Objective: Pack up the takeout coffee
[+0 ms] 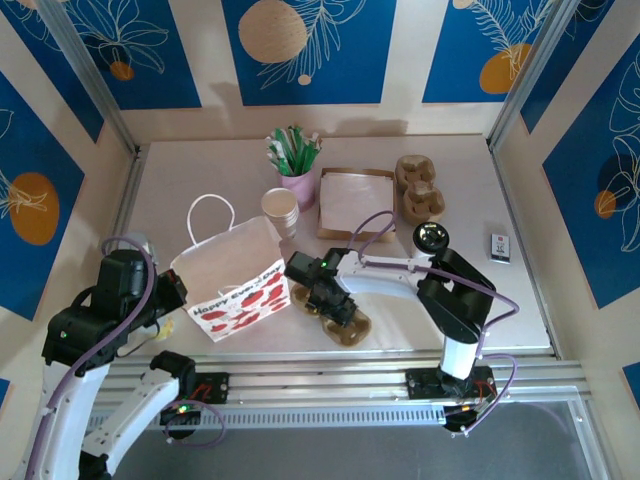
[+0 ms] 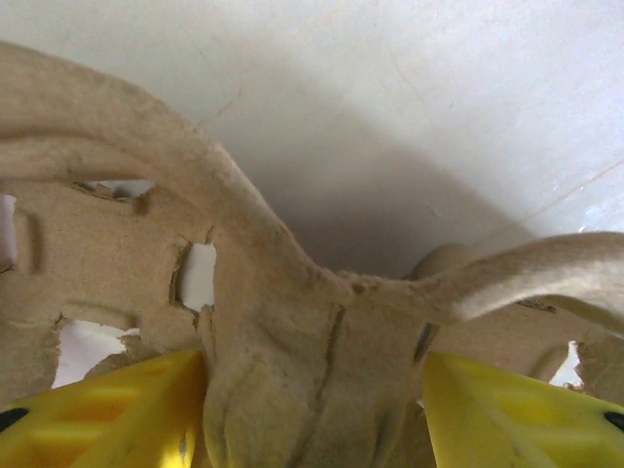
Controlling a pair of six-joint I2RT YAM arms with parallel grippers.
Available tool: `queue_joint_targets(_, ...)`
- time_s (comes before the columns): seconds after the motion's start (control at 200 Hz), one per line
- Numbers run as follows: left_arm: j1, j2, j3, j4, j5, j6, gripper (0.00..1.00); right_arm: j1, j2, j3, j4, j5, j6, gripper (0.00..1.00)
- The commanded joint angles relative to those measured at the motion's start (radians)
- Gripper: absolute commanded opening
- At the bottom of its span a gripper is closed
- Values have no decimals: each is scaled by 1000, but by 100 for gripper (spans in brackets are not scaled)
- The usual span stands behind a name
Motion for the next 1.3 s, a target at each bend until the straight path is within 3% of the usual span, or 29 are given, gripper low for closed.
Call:
queue_joint_targets(0.0,-10,-10,-8,4,3,18,0,-7,15,-10,-9,-23,-1,56)
queue_joint_targets(0.07,-11,-10,-6,3,3,25,0,-10,11,-14,-12,-22,-7,56)
queue_joint_targets(0.245,-10,-13,-1,4,1,47,0,-13,-26,-45,4,-8,-53,34)
queue_joint_targets(0.405,-10,-10,-1,10,7,61,0,-4,-68,-66,-40,44,-80,33)
queue_joint_targets(0.53,-10,0,-5,30,26,81,0,-2,-140,-79,-94,114,-134,25)
queue_joint_targets(0.845,-10,27,-22,79,53,58,0,23,-413,-95,-261,298,-237,24)
queue_joint_targets(1.105,-11,43,-34,136,109,30,0,99,-644,96,-351,455,-439,24)
queue_joint_targets(1.296,-10,44,-40,150,128,22,0,125,-705,266,-265,431,-636,24)
